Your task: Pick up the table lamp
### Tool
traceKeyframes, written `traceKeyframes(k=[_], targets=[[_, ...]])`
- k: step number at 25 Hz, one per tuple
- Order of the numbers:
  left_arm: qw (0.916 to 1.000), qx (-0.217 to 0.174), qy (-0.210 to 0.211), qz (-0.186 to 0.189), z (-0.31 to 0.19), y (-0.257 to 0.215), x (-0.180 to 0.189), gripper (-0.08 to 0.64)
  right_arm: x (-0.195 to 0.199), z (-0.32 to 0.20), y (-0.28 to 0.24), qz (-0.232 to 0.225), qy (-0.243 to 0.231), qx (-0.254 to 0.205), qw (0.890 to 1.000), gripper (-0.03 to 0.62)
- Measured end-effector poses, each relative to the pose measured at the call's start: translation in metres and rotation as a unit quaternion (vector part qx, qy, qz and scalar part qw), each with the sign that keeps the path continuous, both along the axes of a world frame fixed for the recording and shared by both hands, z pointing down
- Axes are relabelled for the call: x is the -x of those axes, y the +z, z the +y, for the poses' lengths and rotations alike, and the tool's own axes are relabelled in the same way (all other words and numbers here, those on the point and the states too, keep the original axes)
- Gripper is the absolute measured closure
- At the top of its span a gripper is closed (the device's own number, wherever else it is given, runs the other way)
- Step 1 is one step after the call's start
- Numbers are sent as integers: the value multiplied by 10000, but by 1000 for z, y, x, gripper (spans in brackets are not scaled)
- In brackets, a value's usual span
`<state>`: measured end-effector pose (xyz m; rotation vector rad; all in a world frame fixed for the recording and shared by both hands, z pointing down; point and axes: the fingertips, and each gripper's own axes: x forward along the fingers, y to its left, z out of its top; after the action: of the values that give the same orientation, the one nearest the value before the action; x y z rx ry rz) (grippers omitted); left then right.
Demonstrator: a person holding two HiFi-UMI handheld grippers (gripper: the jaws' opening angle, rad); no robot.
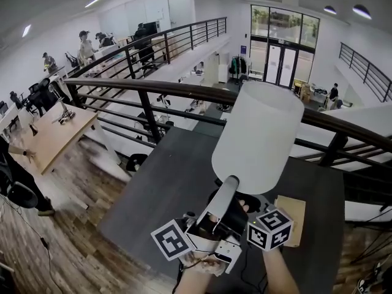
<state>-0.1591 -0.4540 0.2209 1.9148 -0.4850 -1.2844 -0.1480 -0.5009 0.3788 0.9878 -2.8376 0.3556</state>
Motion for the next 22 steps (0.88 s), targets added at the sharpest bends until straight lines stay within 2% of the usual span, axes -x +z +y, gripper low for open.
traceKeyframes(k=[22], targets=[[10000,-7,51,-14,0,1,-5,468,-3,1,1,-58,40,19,10000,453]])
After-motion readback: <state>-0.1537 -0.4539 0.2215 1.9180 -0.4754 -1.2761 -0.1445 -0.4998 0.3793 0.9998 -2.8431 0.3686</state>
